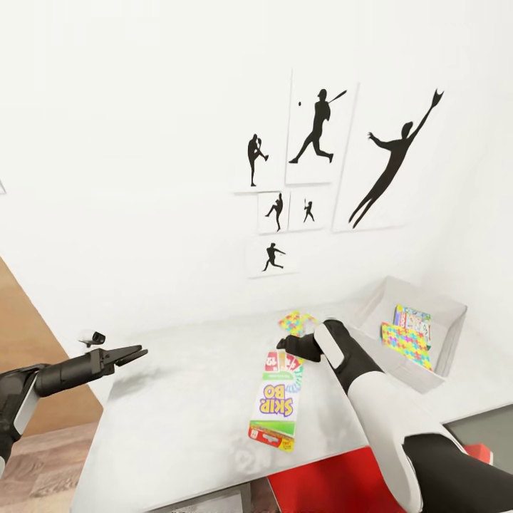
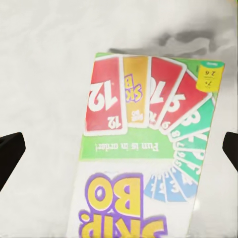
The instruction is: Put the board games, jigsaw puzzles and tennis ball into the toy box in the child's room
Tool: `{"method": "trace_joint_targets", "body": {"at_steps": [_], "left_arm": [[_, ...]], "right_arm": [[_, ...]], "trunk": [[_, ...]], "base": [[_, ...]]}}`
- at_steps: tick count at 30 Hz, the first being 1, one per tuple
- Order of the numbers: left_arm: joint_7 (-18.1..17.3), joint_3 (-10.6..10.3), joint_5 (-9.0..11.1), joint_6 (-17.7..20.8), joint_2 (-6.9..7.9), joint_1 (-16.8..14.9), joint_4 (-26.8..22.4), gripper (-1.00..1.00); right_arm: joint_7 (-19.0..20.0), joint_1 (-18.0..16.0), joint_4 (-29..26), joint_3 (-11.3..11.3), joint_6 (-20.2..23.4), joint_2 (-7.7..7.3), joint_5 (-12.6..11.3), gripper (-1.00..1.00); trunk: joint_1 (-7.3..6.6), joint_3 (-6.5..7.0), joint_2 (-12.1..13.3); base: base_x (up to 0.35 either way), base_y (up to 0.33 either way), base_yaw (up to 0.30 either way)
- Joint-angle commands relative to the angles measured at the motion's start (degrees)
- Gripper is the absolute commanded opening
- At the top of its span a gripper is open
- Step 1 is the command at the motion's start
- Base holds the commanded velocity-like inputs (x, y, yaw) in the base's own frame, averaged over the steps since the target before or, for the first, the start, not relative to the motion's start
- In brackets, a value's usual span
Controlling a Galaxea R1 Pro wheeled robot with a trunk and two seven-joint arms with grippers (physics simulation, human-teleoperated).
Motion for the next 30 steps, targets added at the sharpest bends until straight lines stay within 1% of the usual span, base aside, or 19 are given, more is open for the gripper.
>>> {"method": "trace_joint_targets", "body": {"at_steps": [1,10,25,27,30], "left_arm": [[-0.2,0.0,0.0,0.6,0.01,0.0,0.0,1.00],[-0.2,0.0,0.0,0.6,0.00,0.0,-0.1,1.00],[-0.2,0.4,0.1,0.5,0.00,0.0,-0.1,1.00],[-0.2,0.5,0.1,0.5,0.04,0.0,-0.1,1.00],[-0.2,0.5,0.1,0.5,0.13,0.0,-0.1,1.00]], "right_arm": [[-0.5,0.0,0.4,0.2,0.1,-0.03,-0.6,1.00],[-0.5,-0.1,1.3,0.2,0.0,-0.57,-0.6,1.00],[-0.5,0.0,1.3,0.3,-0.1,-0.62,-0.4,1.00],[-0.5,0.0,1.3,0.3,-0.3,-0.59,-0.4,1.00],[-0.4,0.0,1.2,0.4,-1.8,-0.57,-0.4,1.00]], "trunk": [[0.03,-0.22,-0.1],[0.03,-1.07,-0.1],[0.03,-2.49,-0.1],[0.03,-2.67,-0.1],[0.03,-2.96,-0.1]], "base": [[0.000,0.000,0.000],[0.000,0.000,0.000],[0.000,0.000,0.000],[0.000,0.000,0.000],[0.000,0.000,0.000]]}}
